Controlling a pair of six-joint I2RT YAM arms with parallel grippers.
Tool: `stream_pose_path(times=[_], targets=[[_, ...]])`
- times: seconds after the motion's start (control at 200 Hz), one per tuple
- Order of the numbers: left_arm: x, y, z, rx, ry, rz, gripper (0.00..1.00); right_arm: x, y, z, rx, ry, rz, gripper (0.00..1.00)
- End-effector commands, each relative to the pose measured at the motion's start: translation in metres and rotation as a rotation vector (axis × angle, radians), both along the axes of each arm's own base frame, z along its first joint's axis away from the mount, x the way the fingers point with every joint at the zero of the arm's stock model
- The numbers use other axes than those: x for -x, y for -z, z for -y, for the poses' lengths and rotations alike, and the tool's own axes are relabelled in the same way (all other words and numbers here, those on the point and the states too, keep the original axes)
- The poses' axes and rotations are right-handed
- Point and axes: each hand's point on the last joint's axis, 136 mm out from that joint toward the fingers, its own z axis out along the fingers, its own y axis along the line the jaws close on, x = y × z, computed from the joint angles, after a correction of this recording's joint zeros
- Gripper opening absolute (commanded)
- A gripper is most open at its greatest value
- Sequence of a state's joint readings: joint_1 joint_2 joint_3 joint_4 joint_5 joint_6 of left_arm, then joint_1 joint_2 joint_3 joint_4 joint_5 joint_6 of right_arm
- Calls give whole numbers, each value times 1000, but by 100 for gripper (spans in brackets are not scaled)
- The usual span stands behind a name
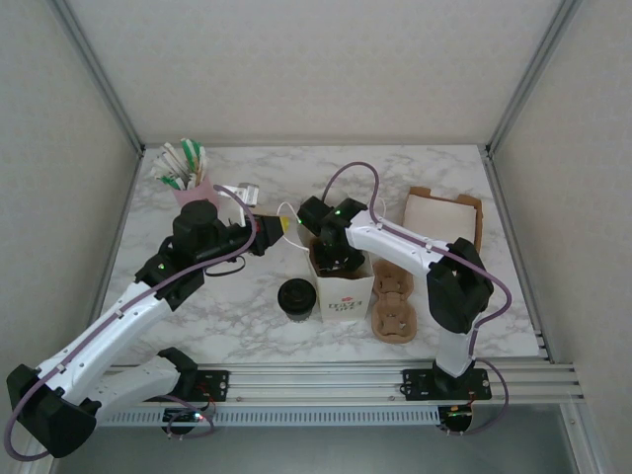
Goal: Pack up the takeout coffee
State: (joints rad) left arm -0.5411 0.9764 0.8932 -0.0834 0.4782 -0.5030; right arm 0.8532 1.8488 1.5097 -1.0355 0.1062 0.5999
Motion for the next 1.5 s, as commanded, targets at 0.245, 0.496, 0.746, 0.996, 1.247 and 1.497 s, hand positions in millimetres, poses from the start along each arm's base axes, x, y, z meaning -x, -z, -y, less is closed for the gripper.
stream_pose_path(times=[0.245, 0.496, 0.746, 0.996, 1.247, 1.497], targets=[[0, -4, 3, 33, 13, 5, 0, -2, 20, 11, 28, -2, -30, 34], [-5, -13, 2, 47, -8, 28, 1, -17, 17, 5, -3, -25, -15, 34], [-11, -27, -5, 43, -57, 73, 1, -23, 4, -10, -65, -50, -14, 34], [-12, -24, -3, 55, -50, 71, 2, -9, 26, 1, -21, -31, -87, 34], [-11, -19, -4, 49, -55, 62, 3, -7, 35, -2, -31, -34, -109, 44], [-11, -19, -4, 53, -55, 63, 5, -9, 17, -1, -39, -37, -83, 46]])
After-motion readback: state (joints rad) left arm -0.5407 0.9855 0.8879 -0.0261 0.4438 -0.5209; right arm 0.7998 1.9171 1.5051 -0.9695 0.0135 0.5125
